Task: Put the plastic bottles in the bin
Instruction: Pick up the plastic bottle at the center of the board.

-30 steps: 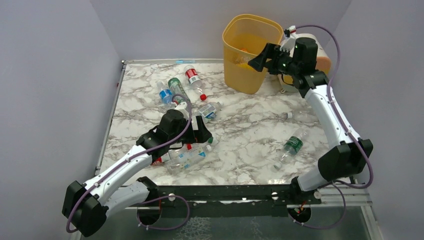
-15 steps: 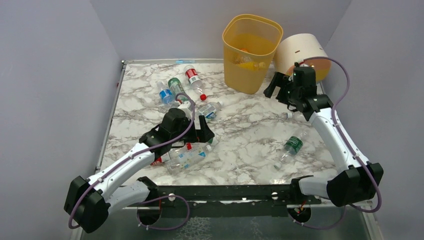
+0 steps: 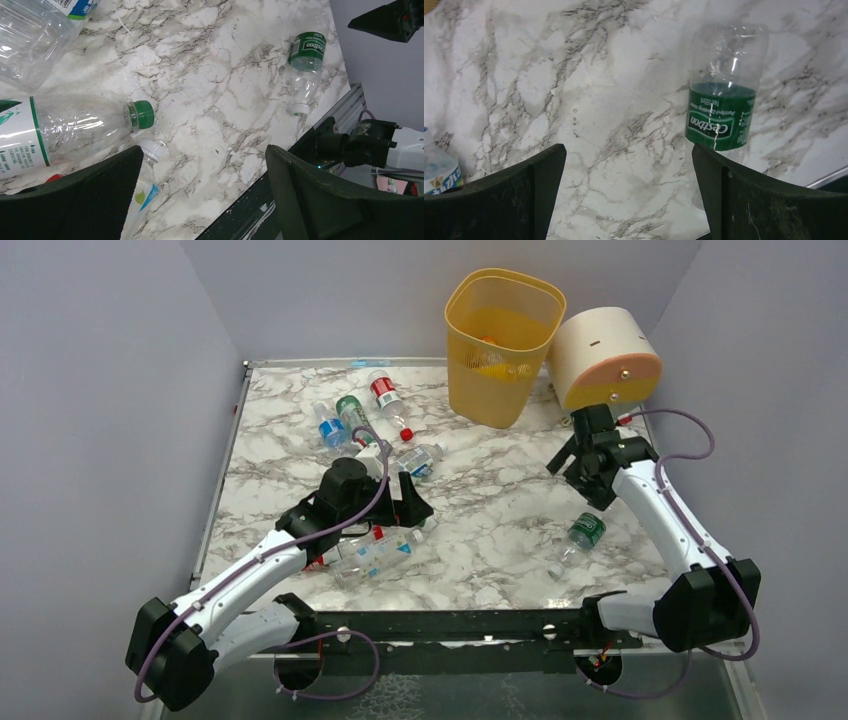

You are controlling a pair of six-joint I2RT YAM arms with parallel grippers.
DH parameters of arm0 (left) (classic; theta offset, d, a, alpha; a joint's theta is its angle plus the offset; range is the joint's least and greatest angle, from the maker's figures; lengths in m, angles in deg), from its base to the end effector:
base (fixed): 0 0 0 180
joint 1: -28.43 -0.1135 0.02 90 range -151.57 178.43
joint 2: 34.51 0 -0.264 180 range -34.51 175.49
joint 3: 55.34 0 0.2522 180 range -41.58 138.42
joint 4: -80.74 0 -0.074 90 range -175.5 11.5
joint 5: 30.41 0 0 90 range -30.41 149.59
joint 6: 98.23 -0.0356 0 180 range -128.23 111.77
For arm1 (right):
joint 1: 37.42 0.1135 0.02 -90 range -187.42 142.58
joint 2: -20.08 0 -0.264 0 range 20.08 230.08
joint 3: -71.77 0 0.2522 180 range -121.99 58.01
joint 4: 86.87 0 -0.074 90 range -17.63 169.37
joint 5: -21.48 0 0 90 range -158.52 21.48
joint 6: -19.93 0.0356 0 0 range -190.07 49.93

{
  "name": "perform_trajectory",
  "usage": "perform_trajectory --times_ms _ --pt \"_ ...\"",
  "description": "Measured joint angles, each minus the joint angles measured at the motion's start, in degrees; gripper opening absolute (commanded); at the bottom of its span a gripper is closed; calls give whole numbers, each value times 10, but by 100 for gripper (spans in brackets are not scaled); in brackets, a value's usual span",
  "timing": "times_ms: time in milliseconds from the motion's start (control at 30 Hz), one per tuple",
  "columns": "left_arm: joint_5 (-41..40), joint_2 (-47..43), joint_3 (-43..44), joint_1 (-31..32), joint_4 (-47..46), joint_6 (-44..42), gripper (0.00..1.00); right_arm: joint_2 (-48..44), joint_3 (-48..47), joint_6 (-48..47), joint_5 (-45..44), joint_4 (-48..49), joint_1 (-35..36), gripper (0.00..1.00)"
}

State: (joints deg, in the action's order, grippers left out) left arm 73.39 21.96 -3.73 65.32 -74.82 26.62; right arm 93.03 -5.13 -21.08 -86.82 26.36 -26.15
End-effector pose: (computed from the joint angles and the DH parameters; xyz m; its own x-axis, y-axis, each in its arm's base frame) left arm 0.1710 -0.1389 0.2591 -0.7494 -0.1314 -0.6490 0.3913 0.7028 -0.5941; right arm 0.2409 0.0366 0.2874 -0.6063 0.6097 -0.5105 0.6289 0.7606 0.1614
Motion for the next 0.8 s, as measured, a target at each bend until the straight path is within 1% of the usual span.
perform_trajectory --times_ms 133,400,800 --pt "11 -10 -1 0 -8 0 99 14 6 58 -9 -42 0 99" --pt "24 -39 -3 0 -16 -2 99 85 71 136 -7 -74 0 99" --pt "27 -69 -22 0 -14 -8 99 97 84 172 -8 -107 0 99"
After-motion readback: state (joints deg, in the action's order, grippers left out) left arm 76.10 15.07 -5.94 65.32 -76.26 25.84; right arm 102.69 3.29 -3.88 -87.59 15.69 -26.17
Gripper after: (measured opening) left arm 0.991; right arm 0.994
